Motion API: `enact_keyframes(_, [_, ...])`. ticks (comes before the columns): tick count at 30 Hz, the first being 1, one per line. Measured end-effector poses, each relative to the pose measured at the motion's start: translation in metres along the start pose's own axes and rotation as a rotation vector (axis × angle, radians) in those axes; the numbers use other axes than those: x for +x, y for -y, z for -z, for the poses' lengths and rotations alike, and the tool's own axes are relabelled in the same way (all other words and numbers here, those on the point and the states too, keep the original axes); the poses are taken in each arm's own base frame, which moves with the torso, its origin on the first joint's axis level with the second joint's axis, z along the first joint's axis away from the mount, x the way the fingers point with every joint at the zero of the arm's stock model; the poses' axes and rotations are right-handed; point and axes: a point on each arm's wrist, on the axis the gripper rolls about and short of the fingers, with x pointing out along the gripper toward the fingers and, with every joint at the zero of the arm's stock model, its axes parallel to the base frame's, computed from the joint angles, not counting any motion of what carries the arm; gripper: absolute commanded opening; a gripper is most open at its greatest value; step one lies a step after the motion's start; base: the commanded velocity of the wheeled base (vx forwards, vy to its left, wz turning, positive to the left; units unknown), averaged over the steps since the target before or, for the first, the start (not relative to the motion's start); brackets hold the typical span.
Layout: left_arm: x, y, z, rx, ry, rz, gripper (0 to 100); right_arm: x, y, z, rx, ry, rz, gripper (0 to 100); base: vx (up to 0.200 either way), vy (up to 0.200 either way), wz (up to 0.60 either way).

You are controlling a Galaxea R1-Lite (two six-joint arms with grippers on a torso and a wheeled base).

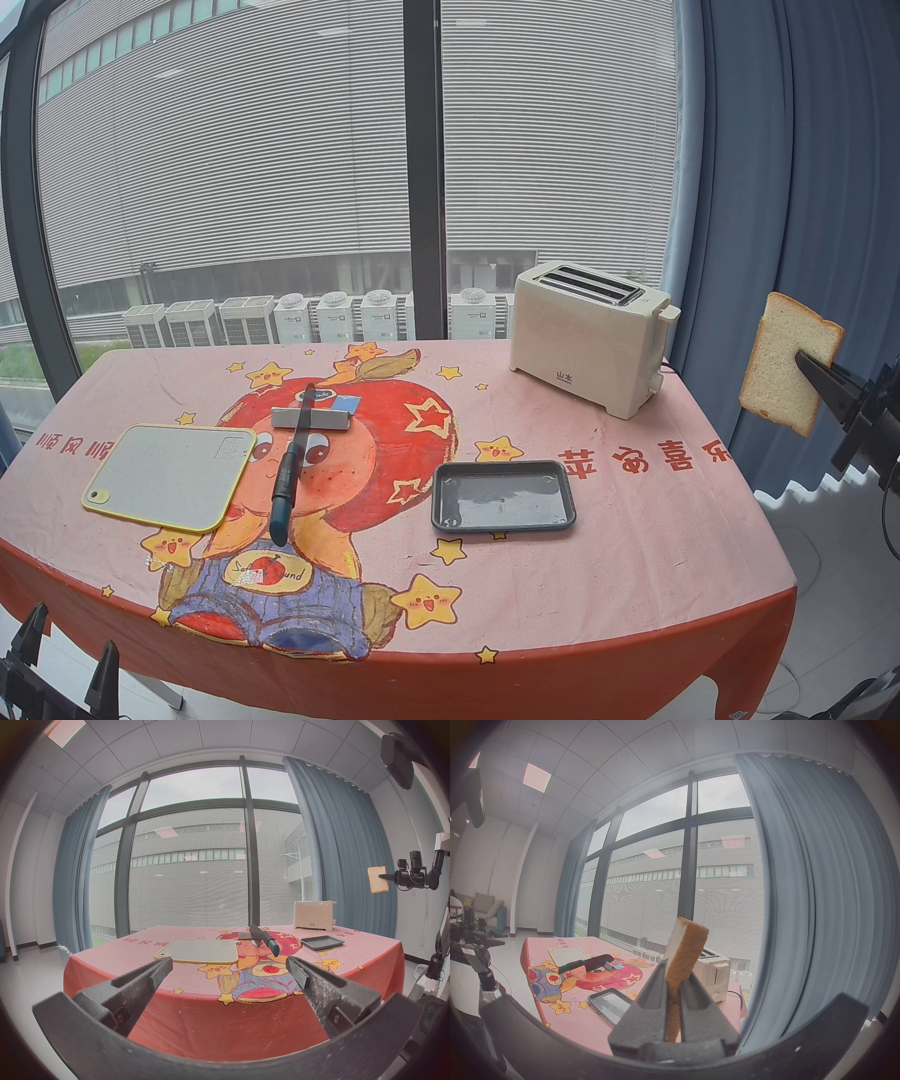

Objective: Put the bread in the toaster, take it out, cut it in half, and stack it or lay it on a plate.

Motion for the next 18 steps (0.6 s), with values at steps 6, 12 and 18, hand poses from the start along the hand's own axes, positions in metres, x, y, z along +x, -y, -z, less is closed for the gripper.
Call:
enact_keyframes(6, [0.0,0.0,0.0,0.0,0.0,0.0,100,0.0001,0.0,0.0001,0.0,0.0,0.0,0,0.0,0.2,0.0])
enact_keyframes(12, [0.0,0.0,0.0,0.001,0.0,0.0,100,0.0,0.0,0.0,0.0,0.0,0.0,0,0.0,0.2,0.0])
enact_keyframes(18, [0.0,0.0,0.0,0.0,0.0,0.0,100,0.0001,-0.0002,-0.0001,0.0,0.0,-0.001,0,0.0,0.2,0.0])
